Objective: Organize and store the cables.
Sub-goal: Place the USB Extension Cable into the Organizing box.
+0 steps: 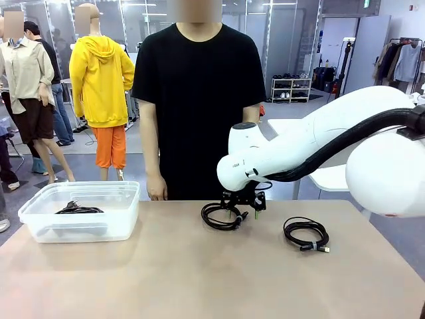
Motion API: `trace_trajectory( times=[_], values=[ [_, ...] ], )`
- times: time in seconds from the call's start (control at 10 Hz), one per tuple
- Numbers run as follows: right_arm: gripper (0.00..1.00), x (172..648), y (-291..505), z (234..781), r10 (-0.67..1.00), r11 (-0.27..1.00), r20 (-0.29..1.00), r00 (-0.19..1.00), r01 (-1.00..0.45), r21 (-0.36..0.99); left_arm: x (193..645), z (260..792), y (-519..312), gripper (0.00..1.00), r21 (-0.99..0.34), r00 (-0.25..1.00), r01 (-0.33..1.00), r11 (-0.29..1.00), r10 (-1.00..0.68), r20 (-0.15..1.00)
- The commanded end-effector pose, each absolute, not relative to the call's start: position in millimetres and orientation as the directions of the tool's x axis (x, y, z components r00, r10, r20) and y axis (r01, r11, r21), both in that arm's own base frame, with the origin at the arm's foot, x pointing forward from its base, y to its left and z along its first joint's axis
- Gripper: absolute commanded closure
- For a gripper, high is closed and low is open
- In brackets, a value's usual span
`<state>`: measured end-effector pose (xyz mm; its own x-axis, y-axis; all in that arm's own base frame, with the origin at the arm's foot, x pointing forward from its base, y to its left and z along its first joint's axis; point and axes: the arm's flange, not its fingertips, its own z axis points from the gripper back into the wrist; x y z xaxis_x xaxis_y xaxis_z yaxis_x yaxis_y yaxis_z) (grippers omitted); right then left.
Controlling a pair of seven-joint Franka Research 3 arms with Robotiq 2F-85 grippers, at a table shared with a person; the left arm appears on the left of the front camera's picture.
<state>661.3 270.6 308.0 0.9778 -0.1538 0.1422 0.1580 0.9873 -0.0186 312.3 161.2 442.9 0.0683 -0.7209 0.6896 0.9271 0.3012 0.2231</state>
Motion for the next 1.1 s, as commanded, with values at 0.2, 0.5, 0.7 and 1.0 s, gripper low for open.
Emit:
trace_trajectory(
  times=[0.2,0.5,0.7,1.0],
  values=[
    [0.00,668.4,271.9,305.4,-0.227,0.973,0.160,0.961,0.229,0.007,310.4,442.9,160.8,0.00,0.236,0.055,0.926,0.295,-0.724,0.688],
    [0.94,674.3,268.3,298.7,-0.236,0.971,0.159,0.959,0.240,-0.002,310.4,442.9,160.8,0.00,0.236,0.055,0.926,0.295,-0.724,0.688],
    [1.00,676.7,269.0,293.3,-0.234,0.971,0.156,0.960,0.238,-0.003,310.4,442.9,160.8,0.00,0.236,0.055,0.926,0.295,-0.724,0.688],
    [1.00,673.0,265.9,290.0,-0.239,0.970,0.150,0.959,0.243,-0.006,310.4,442.9,160.8,0.00,0.236,0.055,0.926,0.295,-0.724,0.688]
  ],
)
